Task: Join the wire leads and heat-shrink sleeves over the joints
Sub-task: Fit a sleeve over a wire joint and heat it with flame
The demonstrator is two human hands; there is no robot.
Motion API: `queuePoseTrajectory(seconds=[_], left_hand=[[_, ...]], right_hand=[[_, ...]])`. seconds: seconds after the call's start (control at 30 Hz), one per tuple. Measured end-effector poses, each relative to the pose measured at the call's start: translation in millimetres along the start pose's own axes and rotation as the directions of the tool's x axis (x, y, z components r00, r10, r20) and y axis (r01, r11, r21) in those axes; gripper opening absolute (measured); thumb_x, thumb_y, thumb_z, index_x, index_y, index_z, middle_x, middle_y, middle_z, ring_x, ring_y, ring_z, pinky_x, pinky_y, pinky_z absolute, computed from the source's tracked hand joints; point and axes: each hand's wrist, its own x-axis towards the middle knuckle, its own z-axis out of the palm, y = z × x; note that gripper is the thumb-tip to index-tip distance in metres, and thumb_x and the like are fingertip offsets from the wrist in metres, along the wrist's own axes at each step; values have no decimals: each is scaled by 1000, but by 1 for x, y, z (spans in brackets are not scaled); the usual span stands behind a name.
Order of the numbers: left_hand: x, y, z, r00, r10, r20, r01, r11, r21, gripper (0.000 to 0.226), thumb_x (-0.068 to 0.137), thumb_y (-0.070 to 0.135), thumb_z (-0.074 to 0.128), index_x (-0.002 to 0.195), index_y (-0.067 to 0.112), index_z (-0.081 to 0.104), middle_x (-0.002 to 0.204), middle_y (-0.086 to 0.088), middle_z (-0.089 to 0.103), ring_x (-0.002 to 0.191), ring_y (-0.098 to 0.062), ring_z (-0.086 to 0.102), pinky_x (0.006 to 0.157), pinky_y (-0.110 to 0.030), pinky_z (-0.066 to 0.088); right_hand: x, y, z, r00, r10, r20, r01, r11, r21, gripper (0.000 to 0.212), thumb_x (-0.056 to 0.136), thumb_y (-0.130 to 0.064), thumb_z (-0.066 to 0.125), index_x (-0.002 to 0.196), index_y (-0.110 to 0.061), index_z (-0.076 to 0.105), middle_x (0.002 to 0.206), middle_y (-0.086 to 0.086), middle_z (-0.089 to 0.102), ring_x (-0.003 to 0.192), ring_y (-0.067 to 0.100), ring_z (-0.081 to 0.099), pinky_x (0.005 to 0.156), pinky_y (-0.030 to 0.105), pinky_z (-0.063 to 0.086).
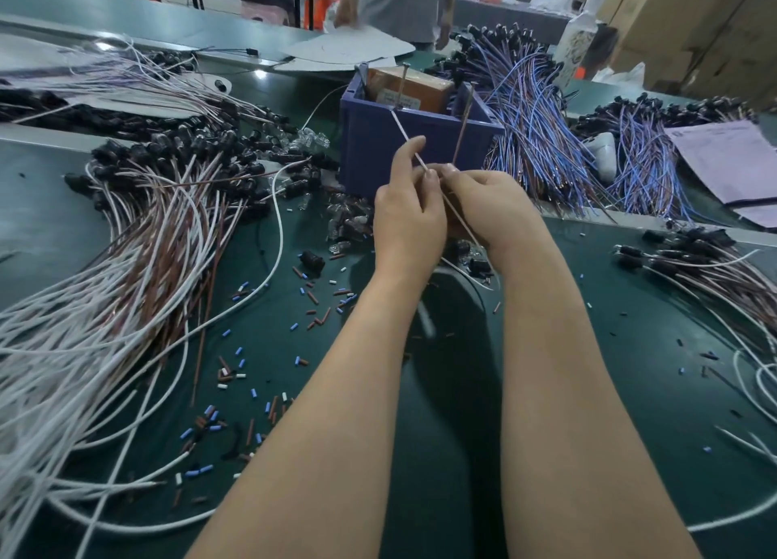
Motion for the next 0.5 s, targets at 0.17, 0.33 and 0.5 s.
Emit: queuePoseTrajectory(seconds=[0.17, 0.33, 0.5], left_hand=[[0, -1, 0, 997, -66, -33, 65, 998, -16, 62, 98, 21, 49, 149, 14, 16, 88, 9, 63, 83, -10, 60, 80, -25, 48], [1, 0, -2, 991, -23, -130, 34, 996, 85, 23, 94, 33, 55, 97, 10, 50, 65, 7, 52, 59, -7, 50, 62, -27, 41], [-4, 4, 10, 970, -132, 205, 107, 986, 131, 54, 101, 37, 37, 60, 6, 56, 51, -3, 56, 42, -13, 50, 49, -25, 37]], right_hand=[[0, 0, -2, 997, -40, 70, 35, 997, 71, 31, 99, -25, 48, 83, -11, 71, 75, 5, 71, 66, 13, 66, 65, 29, 58], [1, 0, -6, 998, -61, 21, 56, 982, 180, 23, 96, -20, 55, 77, -14, 66, 77, 9, 64, 70, 21, 59, 72, 38, 53], [5, 2, -12, 939, -68, -337, 174, 940, 295, 24, 99, -15, 48, 78, -15, 59, 65, 1, 54, 46, 2, 53, 46, 17, 44]])
